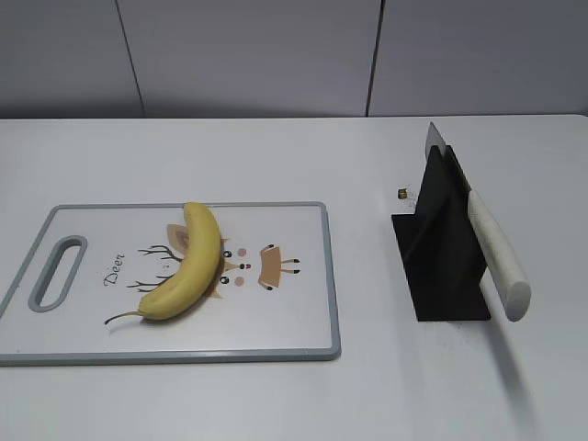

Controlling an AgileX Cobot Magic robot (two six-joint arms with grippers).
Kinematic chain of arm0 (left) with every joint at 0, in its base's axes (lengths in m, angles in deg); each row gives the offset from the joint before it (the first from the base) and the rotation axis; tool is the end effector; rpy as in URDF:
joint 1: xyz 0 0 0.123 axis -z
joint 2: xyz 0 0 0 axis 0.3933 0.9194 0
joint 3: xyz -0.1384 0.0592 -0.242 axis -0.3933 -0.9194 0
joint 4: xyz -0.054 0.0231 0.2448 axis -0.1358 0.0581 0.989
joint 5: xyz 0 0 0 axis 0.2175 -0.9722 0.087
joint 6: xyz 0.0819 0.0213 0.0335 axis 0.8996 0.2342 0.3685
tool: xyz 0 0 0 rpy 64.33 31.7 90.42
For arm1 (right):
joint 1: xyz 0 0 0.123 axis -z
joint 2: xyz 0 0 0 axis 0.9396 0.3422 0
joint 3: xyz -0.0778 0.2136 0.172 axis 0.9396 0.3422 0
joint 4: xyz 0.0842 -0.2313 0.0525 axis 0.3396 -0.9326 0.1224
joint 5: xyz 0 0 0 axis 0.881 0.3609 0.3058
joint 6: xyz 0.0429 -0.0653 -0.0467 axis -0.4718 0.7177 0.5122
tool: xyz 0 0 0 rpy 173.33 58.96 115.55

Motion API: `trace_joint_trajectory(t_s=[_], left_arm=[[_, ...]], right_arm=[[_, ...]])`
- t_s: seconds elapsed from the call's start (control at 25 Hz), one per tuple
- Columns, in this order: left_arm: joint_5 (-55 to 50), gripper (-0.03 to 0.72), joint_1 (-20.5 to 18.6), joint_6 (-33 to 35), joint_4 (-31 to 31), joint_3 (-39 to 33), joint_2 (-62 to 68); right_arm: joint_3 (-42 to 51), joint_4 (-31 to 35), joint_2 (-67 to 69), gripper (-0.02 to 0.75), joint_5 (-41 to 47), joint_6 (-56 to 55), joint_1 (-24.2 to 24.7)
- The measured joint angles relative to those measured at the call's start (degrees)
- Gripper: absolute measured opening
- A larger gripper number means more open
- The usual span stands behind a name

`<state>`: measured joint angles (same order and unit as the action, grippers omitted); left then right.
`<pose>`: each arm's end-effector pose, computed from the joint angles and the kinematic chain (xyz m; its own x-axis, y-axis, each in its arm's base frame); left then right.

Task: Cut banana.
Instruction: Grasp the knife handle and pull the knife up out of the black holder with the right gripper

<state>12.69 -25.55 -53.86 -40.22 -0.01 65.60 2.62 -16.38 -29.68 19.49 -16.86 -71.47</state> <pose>-0.0046 -0.0061 0.2699 -0.4893 0.0696 -0.8694 0.0584 0.9972 0.0469 -0.0052 0.0019 0.2796 -0.4281 0.0029 -0.9037 -0.0411 0.9989 0.0227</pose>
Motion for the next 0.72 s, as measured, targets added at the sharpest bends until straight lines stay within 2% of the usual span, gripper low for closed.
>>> trace_joint_trajectory(t_s=[0.72], left_arm=[[0.0,0.591,0.0,0.0,-0.1,0.0,0.0]], right_arm=[[0.0,0.0,0.0,0.582,0.0,0.0,0.0]])
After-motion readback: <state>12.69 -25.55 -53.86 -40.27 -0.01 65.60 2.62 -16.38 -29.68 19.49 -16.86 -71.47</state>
